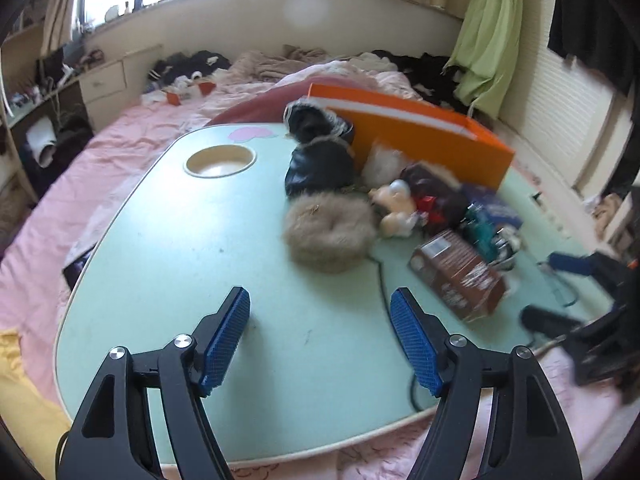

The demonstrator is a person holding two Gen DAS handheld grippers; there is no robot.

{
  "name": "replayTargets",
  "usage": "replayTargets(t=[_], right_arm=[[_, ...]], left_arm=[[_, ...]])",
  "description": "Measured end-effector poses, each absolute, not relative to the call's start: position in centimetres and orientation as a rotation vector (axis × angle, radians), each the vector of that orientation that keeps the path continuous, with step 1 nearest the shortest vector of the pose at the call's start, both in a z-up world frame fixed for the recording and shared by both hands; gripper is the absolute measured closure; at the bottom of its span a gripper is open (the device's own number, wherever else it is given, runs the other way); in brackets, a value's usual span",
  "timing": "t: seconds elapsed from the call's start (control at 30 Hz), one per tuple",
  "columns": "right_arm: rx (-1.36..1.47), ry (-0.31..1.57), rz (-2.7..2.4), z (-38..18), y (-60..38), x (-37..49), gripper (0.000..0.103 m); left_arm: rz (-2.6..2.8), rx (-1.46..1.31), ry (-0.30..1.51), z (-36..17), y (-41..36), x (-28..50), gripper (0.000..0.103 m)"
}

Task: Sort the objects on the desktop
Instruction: 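Lift the clear plastic out with the left gripper and set it beside the box, then reach the right gripper to the blue barcode tin and grasp it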

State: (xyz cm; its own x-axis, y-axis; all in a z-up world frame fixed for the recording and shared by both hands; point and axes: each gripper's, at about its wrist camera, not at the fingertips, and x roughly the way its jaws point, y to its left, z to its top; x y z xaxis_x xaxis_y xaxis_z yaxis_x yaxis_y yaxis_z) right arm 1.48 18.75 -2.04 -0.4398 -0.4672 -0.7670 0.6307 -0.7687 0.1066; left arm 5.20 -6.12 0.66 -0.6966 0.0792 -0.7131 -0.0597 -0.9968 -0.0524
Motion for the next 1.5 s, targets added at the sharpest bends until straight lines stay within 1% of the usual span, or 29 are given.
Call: replayTargets(t=[0.07,0.13,0.17,0.23,0.27,0.6,1.0,1.33,1.47,1.5], right_arm=[[1.094,0.256,-2.211,-2.1,18.8,1.4,0.0],[1.094,0.256,-2.21,-2.1,18.8,1.4,0.0],[1.094,0.257,-2.21,-2.1,18.8,1.4,0.0],[1.096,0.258,-2.211,-2.2,18.8,1.4,0.0],[1.097,0.258,-2.211,-2.2,18.9,1.3,0.0],[1.102,0.26,-2.214,-2.4,19.4,1.2,0.0],[1.099,0.259,-2.214,-2.7,19.6,1.1,0.0],[1.099,0.259,-2.216,-2.6,19.5,1.2,0.0],[1.099,0.259,-2.217,-2.6,19.5,1.1,0.0],[1.099,0.259,-2.217,-2.6,19.5,1.1,0.0]], left_arm=[[2.855,-1.169,0.045,0.2,-5.6,5.2,0.025],[2.861,-1.139,0.072,0.0,-5.3,5.3,0.016],[2.867,-1.11,0.069,-0.3,-5.2,5.4,0.014],[2.896,-1.063,0.066,-0.5,-4.9,6.1,0.008],[2.911,-1.043,0.066,-0.7,-4.8,6.2,0.0],[2.924,-0.972,0.061,-1.0,-4.7,6.4,0.0],[2.945,-0.99,0.066,-0.8,-4.5,6.4,0.0],[3.027,-0.966,0.185,-0.7,-3.9,7.0,0.0],[2.967,-0.992,0.039,-0.9,-5.5,6.6,0.0],[2.97,-0.993,0.042,-0.9,-5.5,6.6,0.0]])
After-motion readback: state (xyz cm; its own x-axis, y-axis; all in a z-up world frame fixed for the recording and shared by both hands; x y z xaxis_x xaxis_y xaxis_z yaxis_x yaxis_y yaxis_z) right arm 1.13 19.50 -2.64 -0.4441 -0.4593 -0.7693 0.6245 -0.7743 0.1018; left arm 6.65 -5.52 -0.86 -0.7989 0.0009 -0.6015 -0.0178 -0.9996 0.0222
